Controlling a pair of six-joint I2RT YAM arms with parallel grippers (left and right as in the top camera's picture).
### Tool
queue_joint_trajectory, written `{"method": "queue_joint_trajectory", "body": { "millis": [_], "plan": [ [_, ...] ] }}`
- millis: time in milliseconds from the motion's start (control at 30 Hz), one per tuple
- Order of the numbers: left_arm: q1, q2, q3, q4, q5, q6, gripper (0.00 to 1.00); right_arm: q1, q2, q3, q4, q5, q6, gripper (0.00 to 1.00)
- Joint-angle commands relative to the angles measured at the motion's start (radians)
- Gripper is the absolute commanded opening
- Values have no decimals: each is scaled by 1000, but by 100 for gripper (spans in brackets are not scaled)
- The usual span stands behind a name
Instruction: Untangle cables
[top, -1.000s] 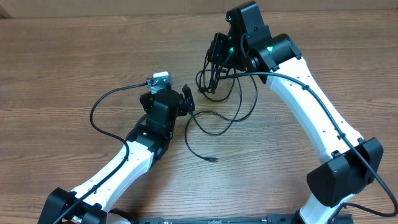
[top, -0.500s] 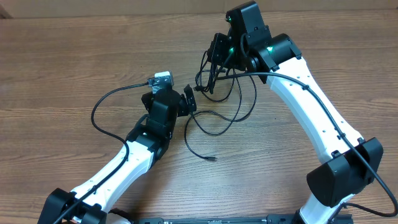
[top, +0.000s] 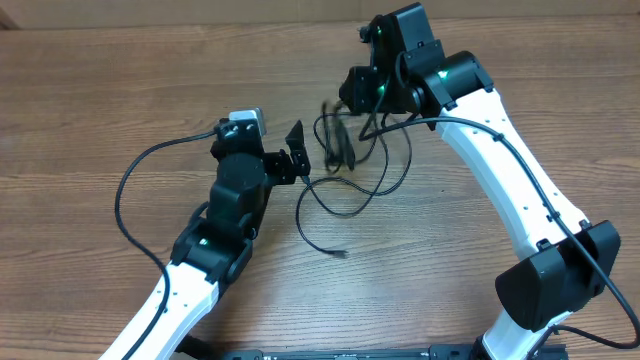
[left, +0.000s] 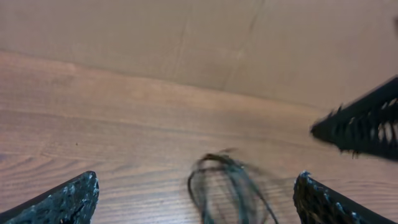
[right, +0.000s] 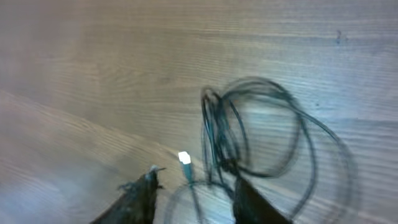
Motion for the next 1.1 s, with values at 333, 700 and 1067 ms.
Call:
{"method": "queue_joint_trajectory", "body": {
  "millis": [333,700,1067],
  "plan": [
    [3,-12,7,-36,7,35,100,0,-1,31,-12,-40,-156,45],
    [3,18,7,-196,6,35,100,0,0,27,31,-40,-152,45],
    [3,21,7,-369,-103,35,100,0,69,14,99,-41,-103,47]
  ]
}}
